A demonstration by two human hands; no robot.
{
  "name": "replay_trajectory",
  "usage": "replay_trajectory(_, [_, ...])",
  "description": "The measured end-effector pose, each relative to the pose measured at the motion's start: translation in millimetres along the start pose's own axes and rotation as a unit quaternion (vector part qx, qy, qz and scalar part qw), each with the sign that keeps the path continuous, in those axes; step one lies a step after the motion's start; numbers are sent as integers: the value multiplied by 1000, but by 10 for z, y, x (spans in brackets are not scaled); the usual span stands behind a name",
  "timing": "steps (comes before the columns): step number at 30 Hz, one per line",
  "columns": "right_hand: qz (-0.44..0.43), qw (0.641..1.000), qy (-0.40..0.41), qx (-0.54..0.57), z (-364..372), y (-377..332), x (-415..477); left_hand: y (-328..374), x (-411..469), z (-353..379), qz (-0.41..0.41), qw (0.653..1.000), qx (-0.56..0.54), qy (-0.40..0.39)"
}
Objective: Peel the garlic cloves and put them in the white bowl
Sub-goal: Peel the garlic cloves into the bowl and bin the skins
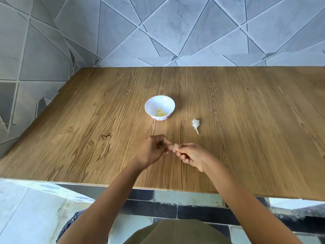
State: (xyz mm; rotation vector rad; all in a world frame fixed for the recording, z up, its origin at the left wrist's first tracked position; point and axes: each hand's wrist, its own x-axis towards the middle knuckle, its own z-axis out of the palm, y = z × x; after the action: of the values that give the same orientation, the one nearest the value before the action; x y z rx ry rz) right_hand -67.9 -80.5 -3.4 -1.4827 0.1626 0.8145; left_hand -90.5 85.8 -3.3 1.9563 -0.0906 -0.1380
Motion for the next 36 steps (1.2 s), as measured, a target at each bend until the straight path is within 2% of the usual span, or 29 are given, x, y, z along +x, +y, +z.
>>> replay_trajectory(2, [12,1000,6,18,10,-12,2,-38,2,-8,48,998,27,7])
replay_trajectory(4, [0,999,18,36,17,-8,11,-44,2,-18,58,998,11,12])
replay_trajectory(6, [-40,998,33,41,38,21,17,-43,7,-41,28,999,-36,3])
replay_trajectory(10, [-201,976,86,-14,69,144,46,-19,26,-35,-78,986,-149,-8])
replay_trajectory(12, [-242,965,94,-34,71,190,67,-12,45,-10,-96,982,-160,6])
replay_trajectory(17, [-249,959,121,-65,66,211,106,-39,68,40,-70,991,-106,42])
replay_trajectory(21, [-241,959,130,-69,78,192,118,-51,85,48,-62,993,-92,41])
replay_trajectory(29, [-212,964,151,-49,117,180,127,-47,92,49,-72,991,-107,32])
replay_trajectory(36, [-196,973,120,-27,83,124,115,-27,61,16,-73,989,-124,33])
